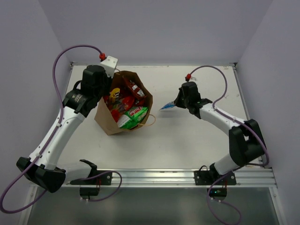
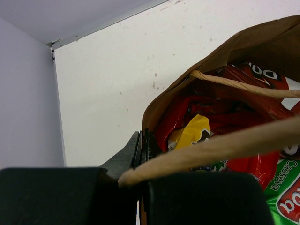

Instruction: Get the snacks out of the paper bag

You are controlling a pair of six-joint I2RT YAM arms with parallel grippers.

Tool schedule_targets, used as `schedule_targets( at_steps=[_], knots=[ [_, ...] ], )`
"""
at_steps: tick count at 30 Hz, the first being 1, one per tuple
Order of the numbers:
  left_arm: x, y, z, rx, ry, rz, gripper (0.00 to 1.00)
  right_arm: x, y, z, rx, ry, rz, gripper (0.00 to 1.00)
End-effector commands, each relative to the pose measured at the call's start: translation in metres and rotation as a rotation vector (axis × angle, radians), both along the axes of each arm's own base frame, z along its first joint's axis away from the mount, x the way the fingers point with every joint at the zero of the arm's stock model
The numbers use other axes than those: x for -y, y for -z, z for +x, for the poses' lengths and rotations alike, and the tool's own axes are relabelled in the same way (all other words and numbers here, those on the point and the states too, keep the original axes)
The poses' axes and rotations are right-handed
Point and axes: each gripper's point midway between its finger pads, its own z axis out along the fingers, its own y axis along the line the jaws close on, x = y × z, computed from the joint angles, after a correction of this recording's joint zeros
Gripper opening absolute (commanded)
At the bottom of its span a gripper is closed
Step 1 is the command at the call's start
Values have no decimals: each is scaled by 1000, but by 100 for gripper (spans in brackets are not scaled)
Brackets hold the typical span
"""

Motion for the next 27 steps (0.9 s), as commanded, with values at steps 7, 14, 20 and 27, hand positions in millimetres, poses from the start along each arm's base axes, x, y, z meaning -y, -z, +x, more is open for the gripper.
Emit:
schedule_targets(
  at_steps=[7,14,20,27],
  knots=[
    [5,-63,5,218,15,-102,0,-4,-15,16,44,7,34,74],
    [4,-68,1,215,18,-106,0,-35,-156,-38,321,-237,35,91],
    [7,-67,0,201,24,-125,0,-154,-235,-110,501,-615,136,84],
    [10,-64,0,183,27,-139,0,-253,-231,-120,538,-762,149,80]
  ],
)
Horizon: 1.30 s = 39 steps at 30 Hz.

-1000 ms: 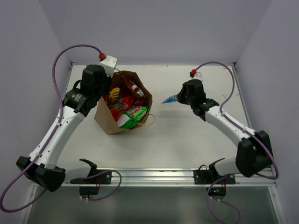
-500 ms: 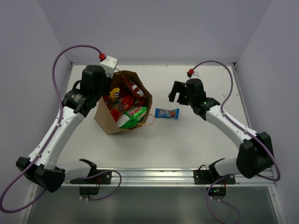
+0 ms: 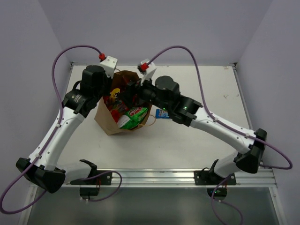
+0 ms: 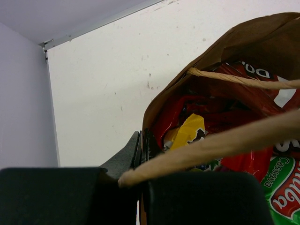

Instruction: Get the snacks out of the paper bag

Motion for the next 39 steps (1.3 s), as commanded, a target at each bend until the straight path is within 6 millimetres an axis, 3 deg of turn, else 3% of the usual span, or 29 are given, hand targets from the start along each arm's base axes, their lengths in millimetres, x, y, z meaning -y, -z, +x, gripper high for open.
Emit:
schedule_targets(
  at_steps=[1,2,3,5,10,17,20,24,25,30,32,36,39],
  knots=[
    [6,-65,2,188,5,-125,0,-40,29,11,22,-37,-64,77],
    [7,-65,2,184,4,-130,0,-48,26,12,27,-52,-50,77],
    [8,-64,1,175,9,-137,0,-60,45,17,2,-57,-77,76],
    [11,-66,2,172,13,-154,0,-69,56,26,-3,-41,-79,75],
    [10,-68,-1,169,14,-154,0,-78,100,51,-22,51,-111,78],
    [14,-63,-4,149,41,-159,0,-95,114,76,29,96,-95,88],
    [14,-65,-5,157,41,-160,0,-103,121,83,31,98,-103,81],
    [11,-66,-6,160,29,-158,0,-104,130,86,29,91,-112,63],
    [11,-66,-6,163,30,-157,0,-103,135,84,28,83,-119,62],
    [12,-67,-9,182,48,-159,0,-108,124,77,53,2,-79,58],
    [11,-67,-10,185,46,-156,0,-109,121,78,64,-5,-75,48],
    [5,-73,-11,204,25,-147,0,-100,113,74,103,-2,-72,15],
    [-3,-74,-10,218,-10,-127,0,-84,97,68,138,16,-70,0]
  ],
)
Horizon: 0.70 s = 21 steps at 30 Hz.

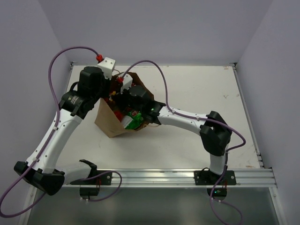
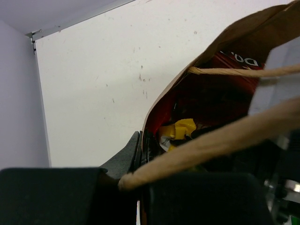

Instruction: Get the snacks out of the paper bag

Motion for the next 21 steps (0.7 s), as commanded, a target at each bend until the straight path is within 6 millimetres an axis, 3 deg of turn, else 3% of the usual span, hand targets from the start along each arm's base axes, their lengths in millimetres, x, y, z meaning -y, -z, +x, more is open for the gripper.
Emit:
schedule_targets(
  at_steps=[1,2,4,5,7,8,11,12,16,18,19,20,21],
  knots=[
    [-7,-73,4,258,-38,-69,0,23,-54,-8,105,9,68,0],
    [-11,-74,5,264,-60,-57,0,34,-76,-15,131,11,98,0],
    [-17,-74,7,272,-84,-34,0,49,-81,-22,139,24,97,0],
    [-22,-74,7,278,-105,-19,0,66,-108,-29,166,44,134,0],
    [-25,-73,10,288,-121,2,0,86,-119,-36,179,70,134,0],
    [-28,-74,12,297,-138,8,0,107,-140,-43,194,100,151,0],
    [-31,-73,17,306,-158,28,0,144,-140,-45,173,188,127,0],
    [-31,-72,19,305,-160,35,0,164,-157,-52,185,216,162,0],
    [-33,-73,25,316,-177,54,0,236,-129,-47,91,405,151,0],
    [-34,-76,26,324,-181,58,0,282,-108,-31,29,556,156,0],
    [-33,-78,27,331,-181,56,0,301,-83,-30,-9,602,125,0],
    [-33,-81,27,340,-179,53,0,328,-72,-18,-38,689,133,0],
    [-33,-84,28,346,-176,54,0,341,-59,-15,-62,725,125,0]
  ],
)
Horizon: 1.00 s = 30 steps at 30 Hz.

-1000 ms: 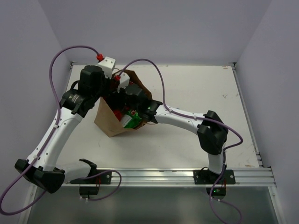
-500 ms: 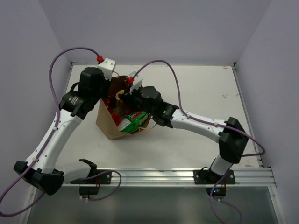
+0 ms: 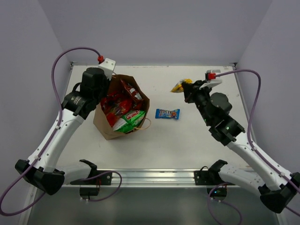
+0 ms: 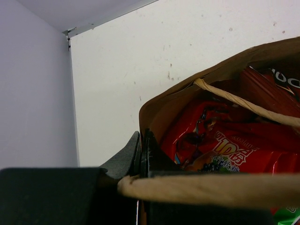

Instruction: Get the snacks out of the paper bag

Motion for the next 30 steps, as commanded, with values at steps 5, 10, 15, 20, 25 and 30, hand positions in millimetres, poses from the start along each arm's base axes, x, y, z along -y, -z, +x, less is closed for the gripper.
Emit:
schedule_targets(
  at_steps=[5,10,15,20,25,30],
  knots=[
    [-6,-96,21,344,-42,-52,0,94,171,46,-458,300,-52,0],
    [0,-98,20,352,17,-44,0,102,226,68,-647,330,-82,6],
    [4,-99,14,355,57,-45,0,104,187,74,-563,311,-204,63],
    [7,-94,10,346,89,-43,0,29,94,32,-277,-25,-300,75],
    [11,-94,6,348,133,-28,0,-60,19,-36,32,-474,-390,77],
    [15,-107,2,387,159,-50,0,-112,-9,-59,230,-682,-552,79]
  ],
)
